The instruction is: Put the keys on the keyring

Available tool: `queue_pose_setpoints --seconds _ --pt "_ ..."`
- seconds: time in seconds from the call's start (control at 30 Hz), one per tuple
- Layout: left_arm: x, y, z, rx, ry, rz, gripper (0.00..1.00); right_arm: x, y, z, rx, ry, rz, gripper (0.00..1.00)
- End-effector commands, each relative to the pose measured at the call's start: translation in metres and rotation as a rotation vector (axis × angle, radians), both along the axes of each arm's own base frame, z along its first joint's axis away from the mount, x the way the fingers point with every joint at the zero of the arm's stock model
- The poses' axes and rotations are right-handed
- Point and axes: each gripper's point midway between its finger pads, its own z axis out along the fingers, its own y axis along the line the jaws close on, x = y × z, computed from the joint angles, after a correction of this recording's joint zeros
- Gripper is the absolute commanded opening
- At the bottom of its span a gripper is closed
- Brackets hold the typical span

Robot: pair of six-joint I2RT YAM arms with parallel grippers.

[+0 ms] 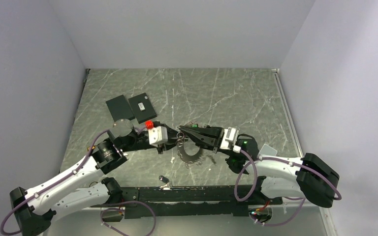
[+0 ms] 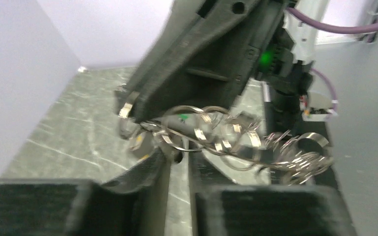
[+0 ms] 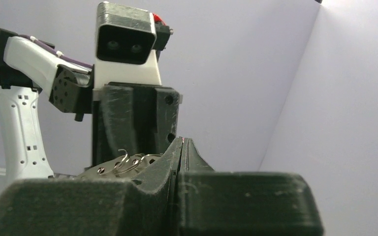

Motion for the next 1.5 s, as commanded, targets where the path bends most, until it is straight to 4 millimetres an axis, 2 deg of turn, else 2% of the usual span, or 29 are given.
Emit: queue_pose_setpoints --seconds 0.0,0.07,0.13,0.23,0.3,0.33,0.37,0.4,0.57,0.67,0.8,0.93,1.0,1.1,1.23,1.33,1.37,1.47 --pt "-0.02 0.006 -0.01 0.074 0.039 -0.061 0.31 -0.021 -0.04 0.061 0.242 -0.139 -0.018 0.0" --pt "-0.014 0.018 -0.008 0.092 0.015 0.01 0.41 -0.022 -0.04 0.056 0.228 -0.12 -0.007 0.0" --pt "-0.006 0.033 -0.007 0.126 -0.009 0.097 0.6 -0.023 -0.041 0.049 0.208 -0.096 0.005 0.0" --pt "0.001 0.053 -0.007 0.189 -0.047 0.183 0.63 -0.023 -0.043 0.036 0.174 -0.055 0.008 0.0" --pt "0.003 0.062 -0.006 0.218 -0.069 0.215 0.65 -0.022 -0.037 0.024 0.103 -0.031 0.012 0.0" --pt "0.006 0.067 -0.005 0.228 -0.079 0.237 0.73 -0.022 -0.034 0.018 0.07 -0.025 0.015 0.0" --pt "0.006 0.069 -0.004 0.232 -0.09 0.247 0.96 -0.022 -0.032 0.013 0.041 -0.02 0.013 0.0" --pt "0.007 0.072 -0.003 0.232 -0.1 0.257 0.99 -0.021 -0.031 0.009 0.027 -0.009 0.007 0.0" --pt "0.01 0.075 -0.006 0.224 -0.117 0.281 0.99 -0.009 -0.031 -0.01 -0.045 0.053 -0.051 0.0" --pt "0.016 0.082 -0.012 0.232 -0.104 0.334 0.99 0.012 -0.028 -0.026 -0.137 0.114 -0.152 0.0" --pt "0.03 0.095 -0.025 0.263 -0.093 0.442 1.0 0.046 -0.029 -0.065 -0.282 0.222 -0.321 0.0" --pt "0.051 0.11 -0.049 0.305 -0.046 0.593 1.0 0.079 -0.032 -0.106 -0.438 0.339 -0.479 0.0" --pt "0.059 0.116 -0.059 0.332 -0.004 0.659 0.99 0.091 -0.032 -0.119 -0.483 0.392 -0.533 0.0" --pt "0.077 0.129 -0.063 0.316 0.077 0.824 0.99 0.107 -0.028 -0.136 -0.55 0.447 -0.595 0.0" --pt "0.094 0.148 -0.071 0.348 0.145 1.014 1.0 0.125 -0.013 -0.148 -0.613 0.469 -0.636 0.0" --pt "0.099 0.154 -0.094 0.43 0.136 1.059 0.99 0.144 0.0 -0.15 -0.618 0.463 -0.655 0.0" --pt "0.1 0.154 -0.102 0.452 0.124 1.056 0.99 0.15 0.005 -0.147 -0.604 0.462 -0.648 0.0" --pt "0.099 0.154 -0.101 0.405 0.11 1.05 0.99 0.168 0.022 -0.134 -0.548 0.468 -0.599 0.0"
